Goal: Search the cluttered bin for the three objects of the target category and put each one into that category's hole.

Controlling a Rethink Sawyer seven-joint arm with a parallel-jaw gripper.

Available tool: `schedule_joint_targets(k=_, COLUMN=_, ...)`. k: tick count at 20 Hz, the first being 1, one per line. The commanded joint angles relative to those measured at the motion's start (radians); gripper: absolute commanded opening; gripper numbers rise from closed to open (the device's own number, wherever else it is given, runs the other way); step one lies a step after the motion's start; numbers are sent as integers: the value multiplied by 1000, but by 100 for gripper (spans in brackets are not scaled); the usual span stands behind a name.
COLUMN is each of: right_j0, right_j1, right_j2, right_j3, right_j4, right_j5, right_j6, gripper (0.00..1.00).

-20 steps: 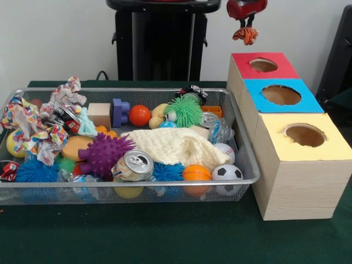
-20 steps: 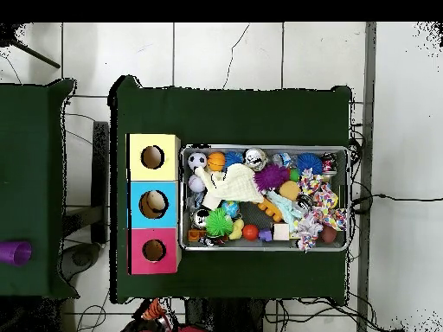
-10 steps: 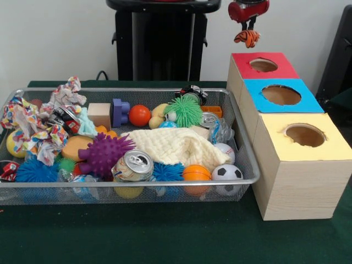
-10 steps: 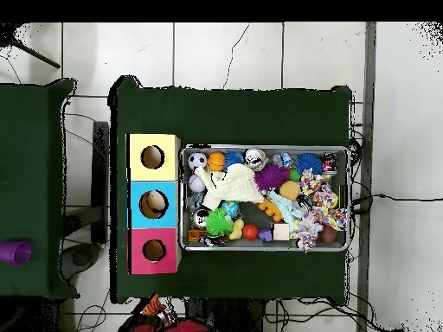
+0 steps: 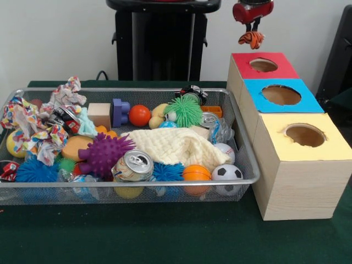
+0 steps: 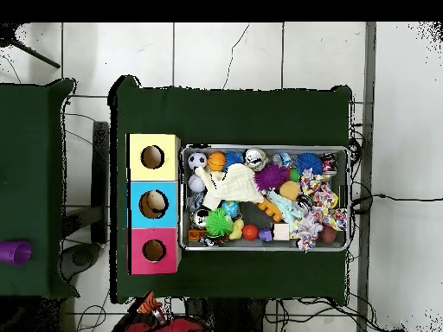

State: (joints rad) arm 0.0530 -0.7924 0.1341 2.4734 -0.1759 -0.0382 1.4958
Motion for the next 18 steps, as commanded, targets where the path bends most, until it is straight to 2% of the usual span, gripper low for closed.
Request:
schedule_joint_targets(k=1, right_j0=20, right_j1=57, right_j2=59, right_j3=-207, right_j4=92, right_j5=121, right_j6=163, gripper=0)
schedule_joint_targets(k=7, right_j0=54, right_j1=65, right_j2=50, right_j3=-251, right_j4=119, right_j5=165, right_j6=162, gripper=0)
schedule_joint_targets(k=13, right_j0=71, right_j1=103, right_j2=27, right_j3=-292, right_j4=96, right_j5=138, right_j6=141, gripper=0)
schedule_joint_targets(k=18, right_j0=58, right_j1=118, right_j2=39, right_j3=-294, right_j4=86, right_j5=124, right_j6=142, gripper=0)
